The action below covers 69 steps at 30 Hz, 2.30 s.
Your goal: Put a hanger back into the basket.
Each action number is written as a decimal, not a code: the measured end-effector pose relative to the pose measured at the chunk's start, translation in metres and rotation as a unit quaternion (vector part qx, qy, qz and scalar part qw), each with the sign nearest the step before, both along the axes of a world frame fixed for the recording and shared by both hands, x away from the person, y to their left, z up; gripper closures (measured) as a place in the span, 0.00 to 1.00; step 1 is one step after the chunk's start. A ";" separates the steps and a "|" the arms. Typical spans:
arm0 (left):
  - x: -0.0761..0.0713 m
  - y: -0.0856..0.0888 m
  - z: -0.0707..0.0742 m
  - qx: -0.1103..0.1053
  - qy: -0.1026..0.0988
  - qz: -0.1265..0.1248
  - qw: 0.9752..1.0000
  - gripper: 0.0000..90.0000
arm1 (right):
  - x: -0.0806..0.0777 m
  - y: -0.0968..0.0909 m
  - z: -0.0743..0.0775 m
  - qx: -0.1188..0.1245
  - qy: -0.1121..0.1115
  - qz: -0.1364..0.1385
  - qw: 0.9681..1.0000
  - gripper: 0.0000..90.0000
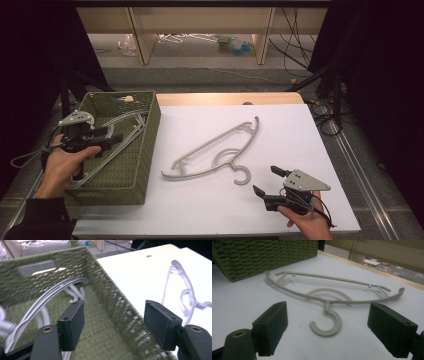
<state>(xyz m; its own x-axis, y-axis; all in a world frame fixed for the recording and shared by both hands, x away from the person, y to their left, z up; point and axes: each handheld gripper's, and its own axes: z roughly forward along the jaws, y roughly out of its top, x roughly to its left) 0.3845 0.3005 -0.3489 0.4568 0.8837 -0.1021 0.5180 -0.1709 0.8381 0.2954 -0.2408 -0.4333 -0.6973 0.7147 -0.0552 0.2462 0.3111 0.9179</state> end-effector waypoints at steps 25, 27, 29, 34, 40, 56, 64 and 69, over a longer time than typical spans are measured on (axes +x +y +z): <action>-0.016 -0.097 -0.009 -0.005 -0.053 -0.092 0.994 0.30 | 0.000 0.000 0.000 0.002 -0.002 -0.001 1.000 0.20; -0.018 -0.103 -0.012 -0.009 -0.054 -0.098 0.994 0.30 | 0.000 0.000 0.000 -0.002 0.000 0.001 1.000 0.20; -0.019 -0.108 -0.015 -0.010 -0.056 -0.102 0.993 0.30 | 0.000 0.000 0.000 -0.002 -0.001 0.001 1.000 0.20; -0.022 -0.123 -0.024 -0.010 -0.055 -0.117 0.992 0.29 | 0.001 -0.001 0.000 0.000 0.002 0.004 1.000 0.20; -0.028 -0.139 -0.033 -0.018 -0.059 -0.138 0.989 0.26 | 0.001 -0.001 0.000 0.002 0.006 0.003 1.000 0.20; -0.051 -0.170 -0.059 0.010 -0.062 -0.161 0.985 0.23 | 0.001 -0.001 0.001 0.002 -0.001 0.005 1.000 0.20; -0.060 -0.177 -0.064 0.007 -0.060 -0.165 0.985 0.23 | 0.001 -0.001 0.001 0.005 -0.002 0.002 1.000 0.20; -0.059 -0.182 -0.070 0.020 -0.059 -0.171 0.983 0.23 | 0.000 0.001 0.001 0.008 0.001 0.003 1.000 0.20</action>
